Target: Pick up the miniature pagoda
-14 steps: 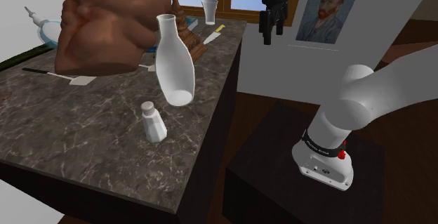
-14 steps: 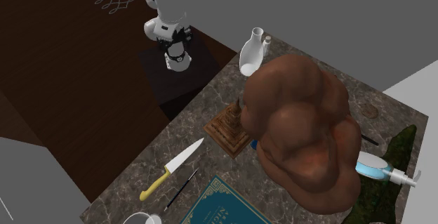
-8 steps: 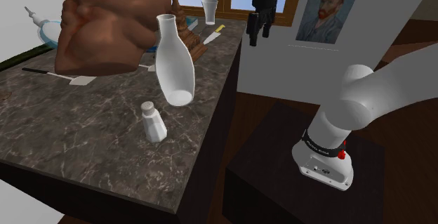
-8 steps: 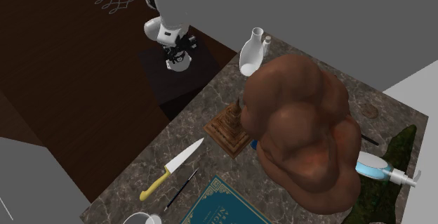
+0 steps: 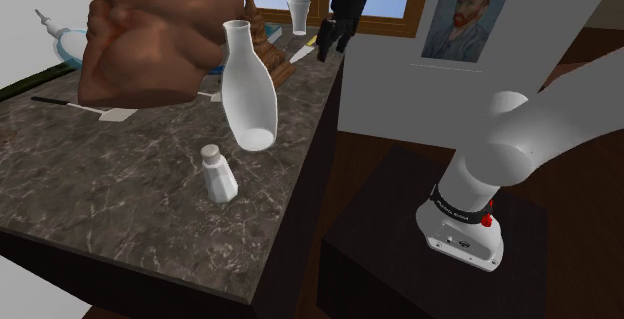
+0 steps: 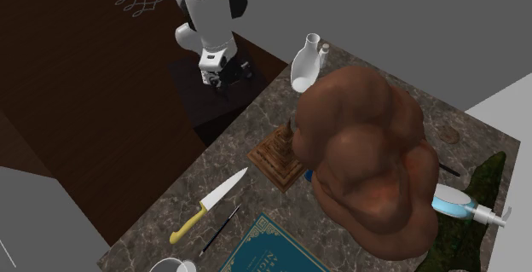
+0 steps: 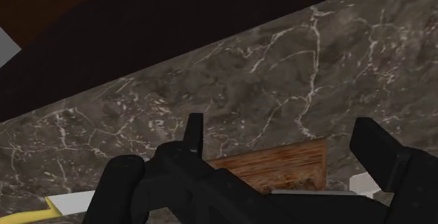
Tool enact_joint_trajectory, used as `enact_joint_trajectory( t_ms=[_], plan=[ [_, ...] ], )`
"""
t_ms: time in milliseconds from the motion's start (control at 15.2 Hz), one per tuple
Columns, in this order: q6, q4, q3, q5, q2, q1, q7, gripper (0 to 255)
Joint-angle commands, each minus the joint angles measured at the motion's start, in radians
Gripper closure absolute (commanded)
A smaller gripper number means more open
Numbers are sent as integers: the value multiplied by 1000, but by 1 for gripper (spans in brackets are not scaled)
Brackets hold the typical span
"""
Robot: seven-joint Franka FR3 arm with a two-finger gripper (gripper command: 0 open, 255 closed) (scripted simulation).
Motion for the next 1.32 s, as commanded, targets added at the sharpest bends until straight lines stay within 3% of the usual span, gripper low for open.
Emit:
enact_joint_trajectory(
  t_ms=[0, 396, 726, 990, 1188, 1254],
  plan=[
    [113, -4, -10, 24, 27, 15, -15, 0],
    [425, 22, -58, 122, 143, 85, -92, 0],
    [654, 81, -129, 258, 247, 191, -210, 0],
    [809, 156, -235, 435, 325, 339, -372, 0],
    [902, 235, -365, 636, 376, 513, -563, 0],
    [906, 239, -373, 645, 377, 523, -572, 0]
  ],
)
